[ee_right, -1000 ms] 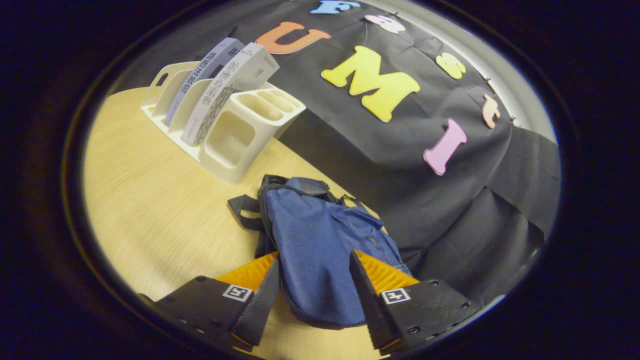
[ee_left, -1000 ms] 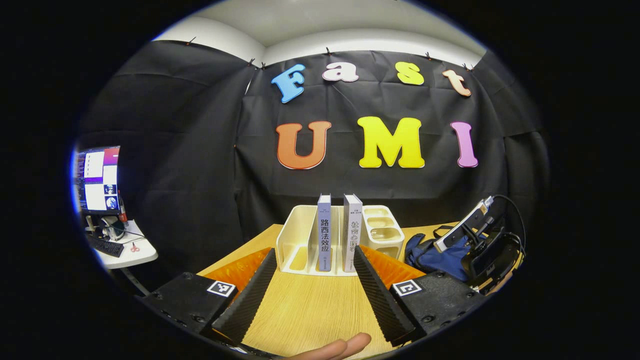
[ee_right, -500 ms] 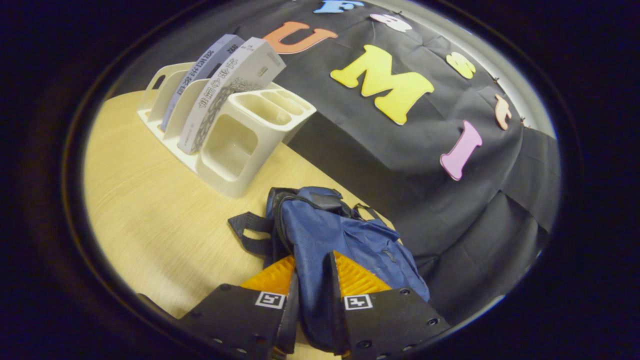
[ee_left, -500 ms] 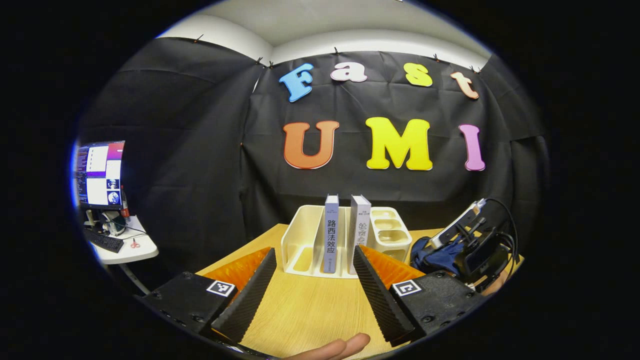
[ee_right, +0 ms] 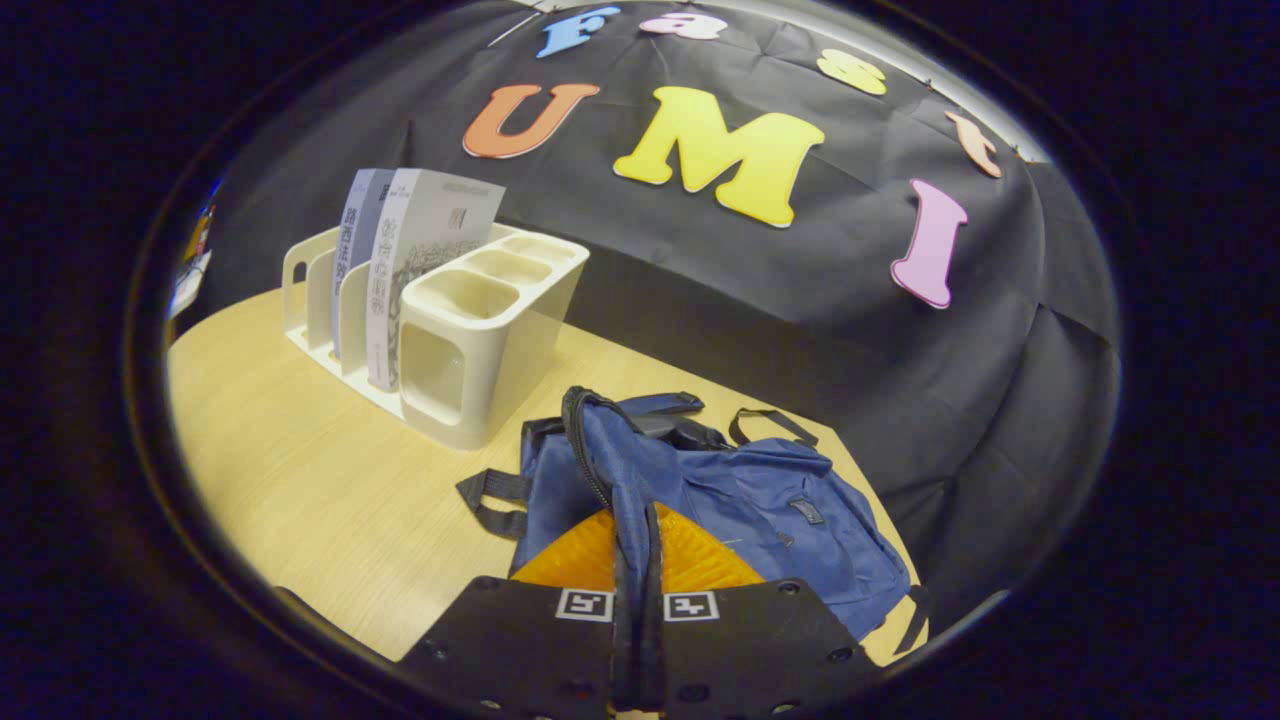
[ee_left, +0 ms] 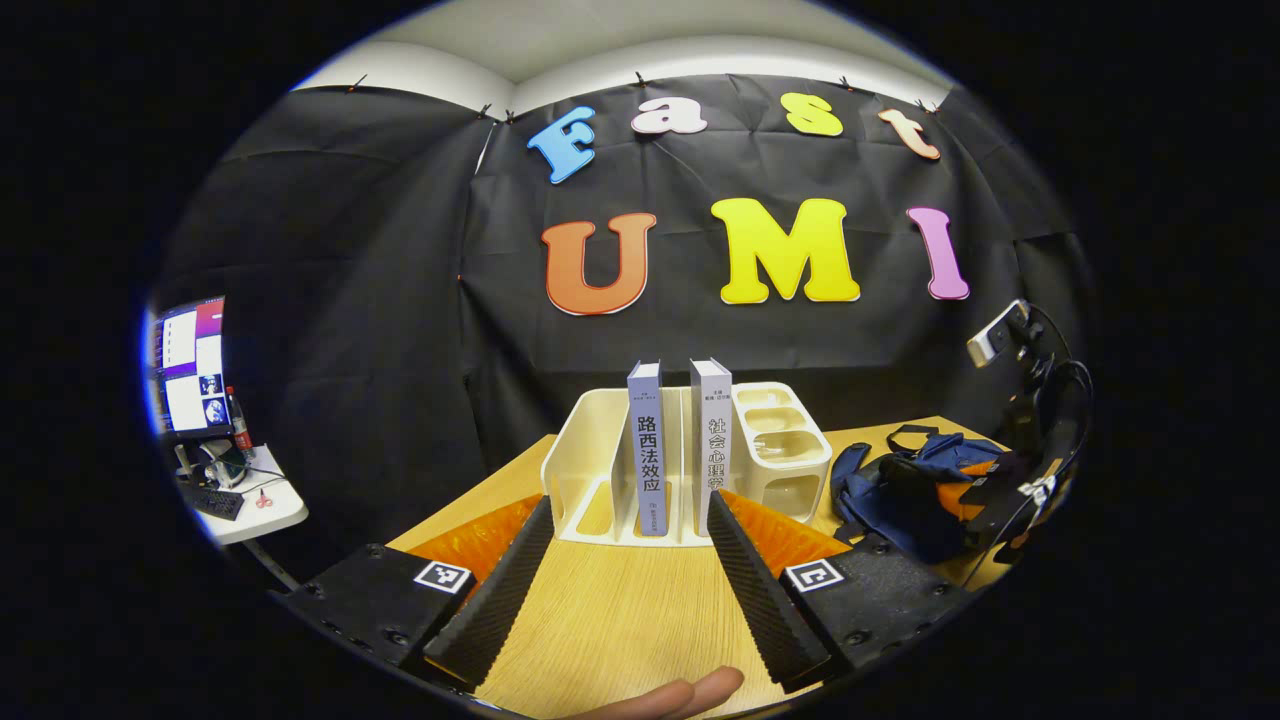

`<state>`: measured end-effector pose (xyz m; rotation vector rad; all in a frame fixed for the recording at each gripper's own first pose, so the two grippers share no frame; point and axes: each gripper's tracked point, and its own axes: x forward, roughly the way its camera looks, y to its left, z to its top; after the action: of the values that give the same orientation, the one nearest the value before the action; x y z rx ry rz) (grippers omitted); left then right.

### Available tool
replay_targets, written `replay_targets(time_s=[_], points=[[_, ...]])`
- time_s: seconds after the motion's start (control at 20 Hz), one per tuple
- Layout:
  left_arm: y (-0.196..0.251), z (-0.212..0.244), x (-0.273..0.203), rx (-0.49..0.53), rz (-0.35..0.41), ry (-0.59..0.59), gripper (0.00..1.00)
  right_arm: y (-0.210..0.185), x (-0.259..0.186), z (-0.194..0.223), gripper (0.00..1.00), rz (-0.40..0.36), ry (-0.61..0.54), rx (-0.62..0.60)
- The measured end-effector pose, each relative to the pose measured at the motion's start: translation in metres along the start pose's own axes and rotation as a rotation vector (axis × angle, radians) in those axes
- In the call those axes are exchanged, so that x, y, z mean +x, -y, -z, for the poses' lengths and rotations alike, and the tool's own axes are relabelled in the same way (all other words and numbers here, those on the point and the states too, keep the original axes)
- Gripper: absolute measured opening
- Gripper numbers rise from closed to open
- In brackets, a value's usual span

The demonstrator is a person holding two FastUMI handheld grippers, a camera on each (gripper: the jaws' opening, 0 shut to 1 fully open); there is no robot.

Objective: Open the schoolbag, grab two books from the bookshelf and put them into the schoolbag.

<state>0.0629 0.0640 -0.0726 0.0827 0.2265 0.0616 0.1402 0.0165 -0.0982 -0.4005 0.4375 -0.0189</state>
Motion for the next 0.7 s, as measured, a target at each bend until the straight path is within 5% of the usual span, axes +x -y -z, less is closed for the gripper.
replay_targets(time_s=[0.35, 0.7], points=[[0.016, -0.020, 0.052, -0.097, 0.029, -0.056, 0.98, 0.072, -0.015, -0.030, 0.04, -0.056, 0.095, 0.161], [0.036, -0.066, 0.101, -0.068, 0.027, -0.058, 0.98, 0.132, -0.018, -0.033, 0.04, -0.068, 0.146, 0.224]])
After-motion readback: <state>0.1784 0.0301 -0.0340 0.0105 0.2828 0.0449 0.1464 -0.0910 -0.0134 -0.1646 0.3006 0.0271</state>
